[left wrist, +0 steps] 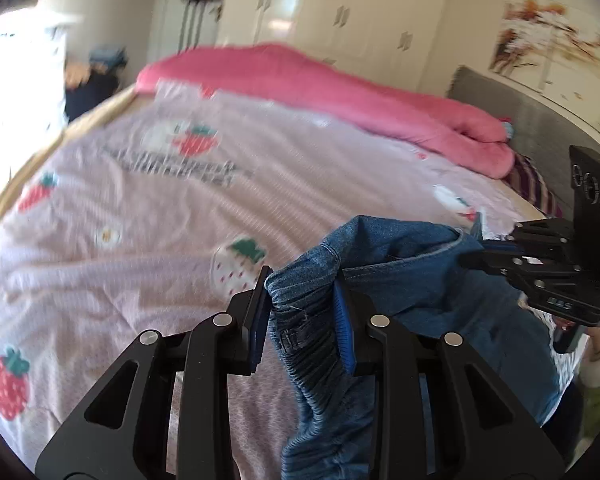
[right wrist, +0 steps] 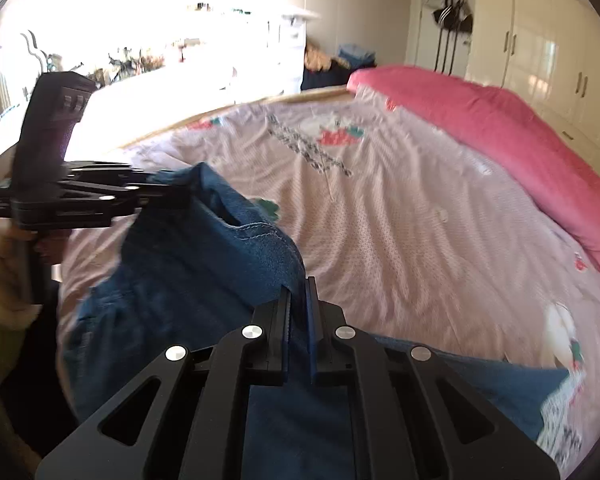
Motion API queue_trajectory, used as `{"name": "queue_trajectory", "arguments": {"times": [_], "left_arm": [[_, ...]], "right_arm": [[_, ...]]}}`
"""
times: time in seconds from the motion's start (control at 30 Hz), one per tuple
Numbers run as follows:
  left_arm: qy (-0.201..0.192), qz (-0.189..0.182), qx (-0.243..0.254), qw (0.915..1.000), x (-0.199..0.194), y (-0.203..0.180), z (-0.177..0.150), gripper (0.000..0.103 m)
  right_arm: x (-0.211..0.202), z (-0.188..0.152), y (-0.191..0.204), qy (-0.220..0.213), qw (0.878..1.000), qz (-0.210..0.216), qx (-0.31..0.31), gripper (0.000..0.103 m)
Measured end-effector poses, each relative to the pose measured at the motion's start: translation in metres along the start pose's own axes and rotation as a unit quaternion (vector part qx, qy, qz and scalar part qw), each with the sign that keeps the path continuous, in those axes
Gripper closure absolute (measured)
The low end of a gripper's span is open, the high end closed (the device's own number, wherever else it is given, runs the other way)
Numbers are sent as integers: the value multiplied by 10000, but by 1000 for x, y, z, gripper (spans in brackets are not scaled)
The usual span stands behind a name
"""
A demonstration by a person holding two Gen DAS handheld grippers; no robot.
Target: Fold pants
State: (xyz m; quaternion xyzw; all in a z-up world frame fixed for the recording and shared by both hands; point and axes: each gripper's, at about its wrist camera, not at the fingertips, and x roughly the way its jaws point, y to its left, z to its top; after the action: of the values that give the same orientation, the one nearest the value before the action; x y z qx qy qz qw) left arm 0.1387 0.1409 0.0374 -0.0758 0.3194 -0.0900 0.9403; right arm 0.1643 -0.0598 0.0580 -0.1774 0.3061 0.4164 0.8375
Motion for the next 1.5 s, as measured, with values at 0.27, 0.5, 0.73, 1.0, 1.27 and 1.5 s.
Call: {"name": "queue_trajectory", "arguments": {"times": [0.27, 0.5, 0.73, 1.0, 1.27, 1.5], "left_arm": [[-494, -203, 698, 9961, -51, -24, -44, 82], [-259, -173, 1030, 9942, -76, -35, -87, 81], [152, 50, 991, 9949, -88, -30, -119, 80], [481, 348, 946, 9937, -90, -24, -126, 78], [636, 805, 548, 9932, -103, 0, -131, 78], [13, 617, 455, 9971, -145, -20, -104, 69]], "right_arm": [[-52, -47, 61, -237, 9997, 77, -33, 97], [-59, -91, 101, -68, 9997, 226, 95, 97], [-57, -115, 128, 38, 9981, 516, 342, 97], [-33, -131, 148, 421, 9970, 615, 204, 94], [-20, -148, 149, 633, 9955, 597, 388, 91], [-20, -150, 151, 579, 9950, 657, 491, 84]]}}
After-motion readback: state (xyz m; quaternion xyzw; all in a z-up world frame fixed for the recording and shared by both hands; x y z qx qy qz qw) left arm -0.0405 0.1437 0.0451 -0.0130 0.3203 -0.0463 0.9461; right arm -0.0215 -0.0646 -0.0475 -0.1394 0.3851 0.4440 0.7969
